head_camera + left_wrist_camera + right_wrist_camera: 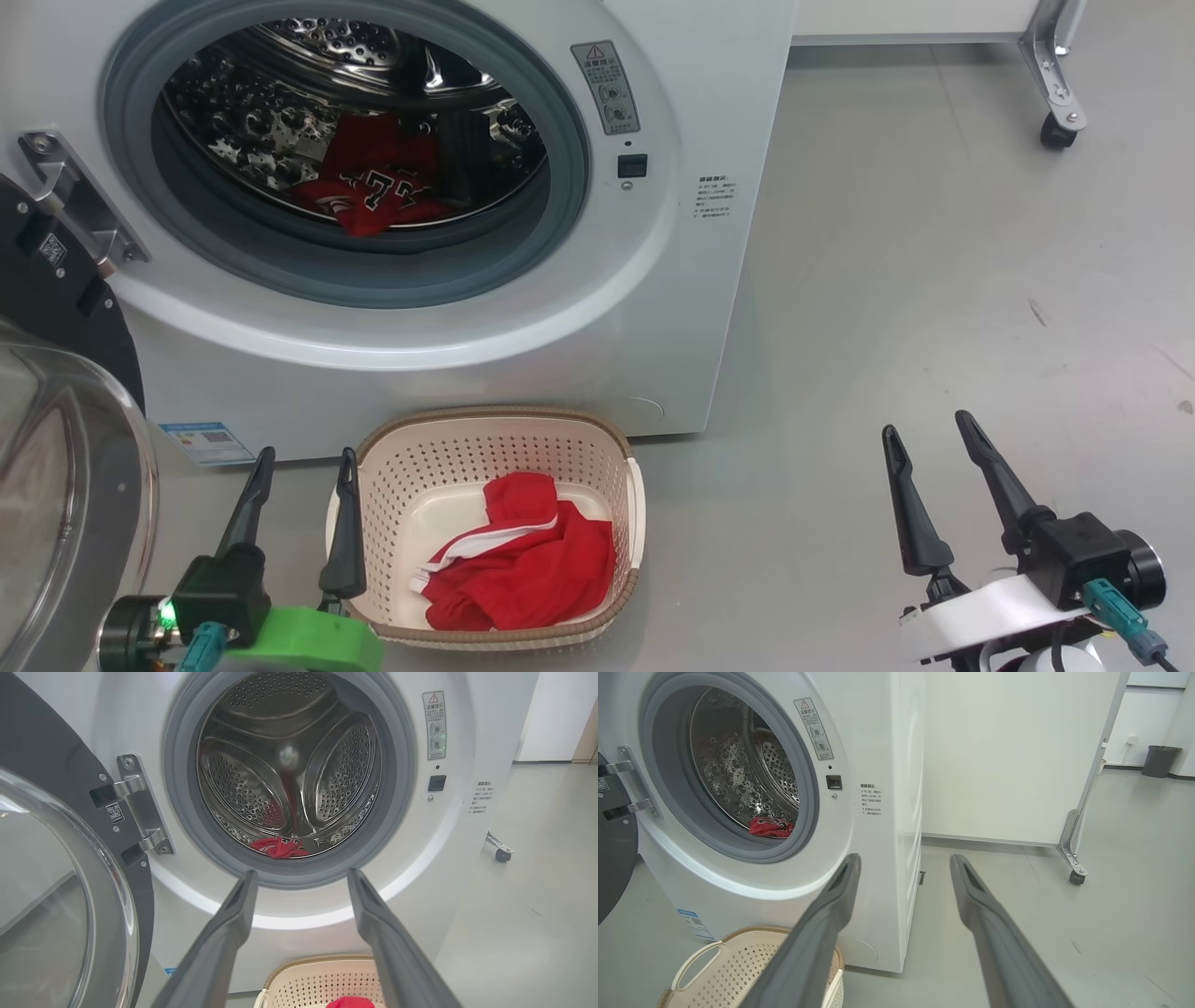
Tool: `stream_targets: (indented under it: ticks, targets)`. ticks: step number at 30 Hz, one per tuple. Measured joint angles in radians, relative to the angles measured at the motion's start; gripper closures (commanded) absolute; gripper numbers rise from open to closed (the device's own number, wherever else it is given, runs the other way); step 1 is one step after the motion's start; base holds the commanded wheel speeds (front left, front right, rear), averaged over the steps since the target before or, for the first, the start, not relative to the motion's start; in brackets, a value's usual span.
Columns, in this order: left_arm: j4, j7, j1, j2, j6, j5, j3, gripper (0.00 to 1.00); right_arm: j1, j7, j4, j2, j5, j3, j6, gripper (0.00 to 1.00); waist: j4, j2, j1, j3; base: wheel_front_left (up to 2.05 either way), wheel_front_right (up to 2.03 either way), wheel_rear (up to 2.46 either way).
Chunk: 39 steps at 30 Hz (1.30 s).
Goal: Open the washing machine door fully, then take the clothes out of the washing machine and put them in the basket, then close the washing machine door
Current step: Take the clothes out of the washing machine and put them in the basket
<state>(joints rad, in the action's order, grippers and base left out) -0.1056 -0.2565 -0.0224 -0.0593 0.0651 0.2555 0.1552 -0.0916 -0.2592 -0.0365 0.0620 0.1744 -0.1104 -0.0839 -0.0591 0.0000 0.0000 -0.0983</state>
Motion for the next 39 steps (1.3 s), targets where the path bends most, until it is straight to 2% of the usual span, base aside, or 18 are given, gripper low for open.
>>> stream_targets:
  ticks: [12, 19, 29, 32, 39]
  targets:
    - [-0.014, 0.033, 0.079, -0.002, -0.014, 0.021, 0.012, 0.0, 0.002, 0.0, 0.039, 0.005, -0.012, -0.019, -0.001, 0.0, -0.008, 0.0, 0.0, -0.051, 0.0, 0.0, 0.0]
    - [-0.091, 0.123, 0.183, 0.007, -0.043, 0.064, 0.041, 0.0, 0.021, 0.008, 0.071, 0.011, -0.02, -0.027, -0.002, 0.0, 0.008, 0.0, 0.0, -0.115, 0.0, 0.0, 0.0]
    - [-0.237, 0.293, 0.396, 0.007, -0.062, 0.085, 0.053, 0.0, 0.077, 0.008, 0.095, 0.009, -0.022, -0.053, -0.003, 0.0, 0.046, 0.0, 0.0, -0.242, 0.0, 0.0, 0.0]
    - [-0.259, 0.339, 0.47, -0.011, -0.063, 0.077, 0.051, 0.0, 0.1, 0.008, 0.098, 0.008, -0.021, -0.054, -0.007, 0.0, 0.061, 0.0, 0.0, -0.282, 0.0, 0.0, 0.0]
    - [-0.276, 0.449, 0.666, -0.095, -0.071, 0.055, 0.034, 0.0, 0.157, 0.007, 0.109, 0.003, -0.006, -0.055, -0.007, 0.0, 0.101, 0.0, 0.0, -0.379, 0.0, 0.0, 0.0]
